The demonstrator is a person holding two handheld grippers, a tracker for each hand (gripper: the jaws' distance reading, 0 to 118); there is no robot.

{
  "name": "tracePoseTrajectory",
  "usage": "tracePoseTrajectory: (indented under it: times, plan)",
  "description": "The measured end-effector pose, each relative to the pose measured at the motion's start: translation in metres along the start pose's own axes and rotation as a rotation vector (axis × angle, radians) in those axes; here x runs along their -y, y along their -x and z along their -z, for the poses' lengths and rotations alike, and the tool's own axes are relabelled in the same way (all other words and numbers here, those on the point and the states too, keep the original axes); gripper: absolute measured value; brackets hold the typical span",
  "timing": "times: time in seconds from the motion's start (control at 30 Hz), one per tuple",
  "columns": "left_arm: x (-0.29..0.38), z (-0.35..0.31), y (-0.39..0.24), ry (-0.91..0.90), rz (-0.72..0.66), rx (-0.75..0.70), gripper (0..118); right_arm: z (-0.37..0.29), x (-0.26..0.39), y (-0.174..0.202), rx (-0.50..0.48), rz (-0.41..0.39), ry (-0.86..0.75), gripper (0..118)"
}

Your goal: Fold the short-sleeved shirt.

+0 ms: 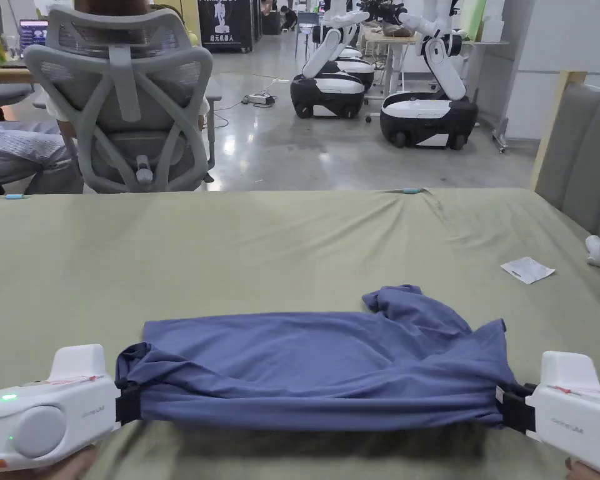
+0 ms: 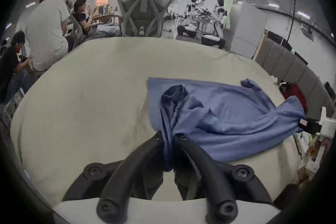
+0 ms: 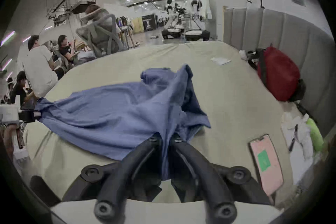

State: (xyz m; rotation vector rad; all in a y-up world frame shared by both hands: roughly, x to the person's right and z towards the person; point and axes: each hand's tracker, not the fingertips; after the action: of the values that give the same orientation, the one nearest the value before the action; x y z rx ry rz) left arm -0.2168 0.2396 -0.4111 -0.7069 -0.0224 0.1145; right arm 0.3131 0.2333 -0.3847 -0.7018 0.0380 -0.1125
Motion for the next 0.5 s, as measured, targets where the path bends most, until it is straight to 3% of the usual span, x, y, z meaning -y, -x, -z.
tracePoseTrajectory:
  times: [0.13,0.33,0.37,0.4,0.43,0.47,0.5]
  plan:
    - [0.025,-0.041,0.008,0.053,-0.039,0.079,6,-0.028,0.030,-0.006,0.019,-0.009,0.058,7]
    - [0.088,-0.023,0.020,0.194,-0.117,0.054,7,-0.004,0.088,-0.011,0.011,0.026,0.227,7]
    - [0.093,-0.024,0.021,0.190,-0.139,0.039,14,-0.005,0.087,-0.008,0.024,0.017,0.219,12]
    - [0.094,-0.030,0.020,0.165,-0.149,0.022,30,-0.013,0.082,-0.003,0.039,0.006,0.201,27]
    - [0.092,-0.040,0.016,0.108,-0.140,-0.016,55,-0.022,0.075,0.003,0.071,-0.013,0.157,53]
    - [0.088,-0.052,0.008,0.023,-0.114,-0.051,88,-0.033,0.065,0.013,0.075,-0.028,0.096,92]
    - [0.083,-0.063,0.000,-0.042,-0.091,-0.062,105,-0.042,0.057,0.023,0.067,-0.045,0.040,112]
